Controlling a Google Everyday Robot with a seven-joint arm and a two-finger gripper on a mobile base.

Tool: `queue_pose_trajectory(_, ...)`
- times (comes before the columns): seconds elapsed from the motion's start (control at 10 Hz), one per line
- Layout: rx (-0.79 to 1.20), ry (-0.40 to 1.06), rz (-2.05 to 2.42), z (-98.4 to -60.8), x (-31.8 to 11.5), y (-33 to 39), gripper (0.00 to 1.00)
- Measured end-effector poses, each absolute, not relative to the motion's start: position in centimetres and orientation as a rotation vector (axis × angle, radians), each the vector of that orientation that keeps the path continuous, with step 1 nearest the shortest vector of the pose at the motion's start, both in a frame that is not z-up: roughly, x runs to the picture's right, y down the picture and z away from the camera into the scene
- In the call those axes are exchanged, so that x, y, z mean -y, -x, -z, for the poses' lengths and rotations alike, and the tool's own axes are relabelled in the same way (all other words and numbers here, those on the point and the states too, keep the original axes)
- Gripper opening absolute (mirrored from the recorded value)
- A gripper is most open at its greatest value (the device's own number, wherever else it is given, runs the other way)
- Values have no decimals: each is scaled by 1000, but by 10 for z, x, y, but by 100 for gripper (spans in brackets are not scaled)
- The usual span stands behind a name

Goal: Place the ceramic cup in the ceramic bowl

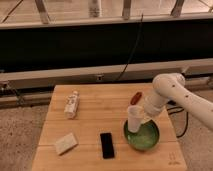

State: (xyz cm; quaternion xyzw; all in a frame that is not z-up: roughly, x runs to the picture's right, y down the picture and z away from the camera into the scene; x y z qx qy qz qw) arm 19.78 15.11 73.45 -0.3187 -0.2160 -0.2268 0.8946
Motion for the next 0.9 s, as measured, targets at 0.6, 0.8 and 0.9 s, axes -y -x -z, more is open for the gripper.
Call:
queue_pose_trajectory(0.6, 456, 663, 474, -737, -153, -198, 5)
queue_pose_trajectory(0.8, 457, 665, 474, -737, -154, -199, 6)
queue_pose_trajectory(0.9, 457, 665, 475, -737, -154, -199, 6)
